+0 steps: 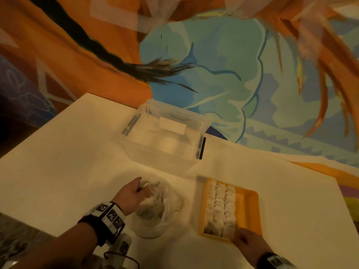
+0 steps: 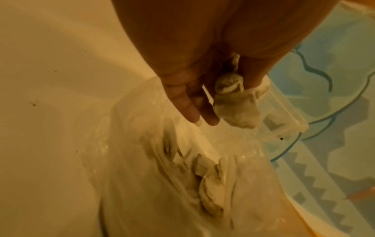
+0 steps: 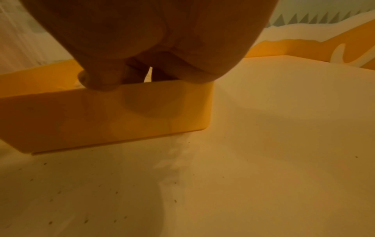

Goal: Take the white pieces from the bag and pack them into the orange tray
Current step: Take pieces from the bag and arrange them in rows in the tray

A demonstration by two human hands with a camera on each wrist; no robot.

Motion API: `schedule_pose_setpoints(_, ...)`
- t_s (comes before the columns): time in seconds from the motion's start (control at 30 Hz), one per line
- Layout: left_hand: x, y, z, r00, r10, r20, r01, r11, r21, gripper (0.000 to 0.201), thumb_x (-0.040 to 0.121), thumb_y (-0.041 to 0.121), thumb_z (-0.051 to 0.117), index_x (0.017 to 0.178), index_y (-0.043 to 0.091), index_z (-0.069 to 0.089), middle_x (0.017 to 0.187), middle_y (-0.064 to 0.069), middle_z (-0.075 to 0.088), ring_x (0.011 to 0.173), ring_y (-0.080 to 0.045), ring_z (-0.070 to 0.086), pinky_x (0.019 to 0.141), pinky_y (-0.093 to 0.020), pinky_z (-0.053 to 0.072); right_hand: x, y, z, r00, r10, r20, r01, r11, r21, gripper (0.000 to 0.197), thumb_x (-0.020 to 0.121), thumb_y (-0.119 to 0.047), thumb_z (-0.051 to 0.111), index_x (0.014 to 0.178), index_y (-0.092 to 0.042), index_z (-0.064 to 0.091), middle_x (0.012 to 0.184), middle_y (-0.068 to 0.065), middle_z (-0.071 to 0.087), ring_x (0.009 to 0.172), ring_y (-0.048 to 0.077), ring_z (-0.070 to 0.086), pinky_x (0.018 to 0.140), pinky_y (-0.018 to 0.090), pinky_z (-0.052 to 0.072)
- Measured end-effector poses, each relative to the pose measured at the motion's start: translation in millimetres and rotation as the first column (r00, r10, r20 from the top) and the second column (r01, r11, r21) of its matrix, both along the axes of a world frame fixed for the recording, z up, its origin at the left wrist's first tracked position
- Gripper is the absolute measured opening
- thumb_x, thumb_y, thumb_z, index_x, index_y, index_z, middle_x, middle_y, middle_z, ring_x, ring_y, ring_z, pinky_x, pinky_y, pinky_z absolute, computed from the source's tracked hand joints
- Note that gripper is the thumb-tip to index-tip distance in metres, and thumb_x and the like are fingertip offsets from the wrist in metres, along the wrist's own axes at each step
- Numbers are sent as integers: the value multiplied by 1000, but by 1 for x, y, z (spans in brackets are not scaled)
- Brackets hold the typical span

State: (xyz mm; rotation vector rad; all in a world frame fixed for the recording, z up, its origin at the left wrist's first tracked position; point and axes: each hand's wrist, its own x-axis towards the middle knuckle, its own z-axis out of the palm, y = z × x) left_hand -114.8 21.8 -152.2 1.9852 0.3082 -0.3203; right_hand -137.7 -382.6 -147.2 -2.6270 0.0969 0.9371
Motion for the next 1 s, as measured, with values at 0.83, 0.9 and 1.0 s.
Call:
schedule_pose_setpoints(0.83, -1, -16, 5, 882, -274, -384, 458, 689, 562, 43, 80, 54, 64, 120, 38, 59, 120, 4, 61, 104, -16, 61, 87, -28, 49, -2, -5, -9, 999, -30, -25, 30, 999, 28, 25, 94, -53, 50, 74, -45, 37, 88, -15, 53, 88, 12, 51, 76, 22, 39)
schedule_pose_setpoints(0.9, -3, -20, 3, 841, -313, -442, 536, 601, 594, 53, 70, 63, 70, 116, 37, 59, 116, 6, 61, 103, -16, 61, 88, -29, 50, -1, -4, -7, 1000, -21, -23, 21, 999, 28, 26, 94, -52, 50, 74, -45, 36, 80, -14, 52, 88, 13, 51, 77, 23, 41)
schedule_pose_setpoints(1.0, -5, -26, 1, 821, -320, -473, 571, 505, 647, 43, 72, 59, 69, 108, 36, 63, 110, 8, 64, 98, -14, 62, 85, -29, 51, -2, -3, -4, 1000, -16, -15, 17, 1000, 26, 19, 95, -51, 49, 79, -42, 43, 78, -14, 51, 88, 13, 52, 76, 23, 41)
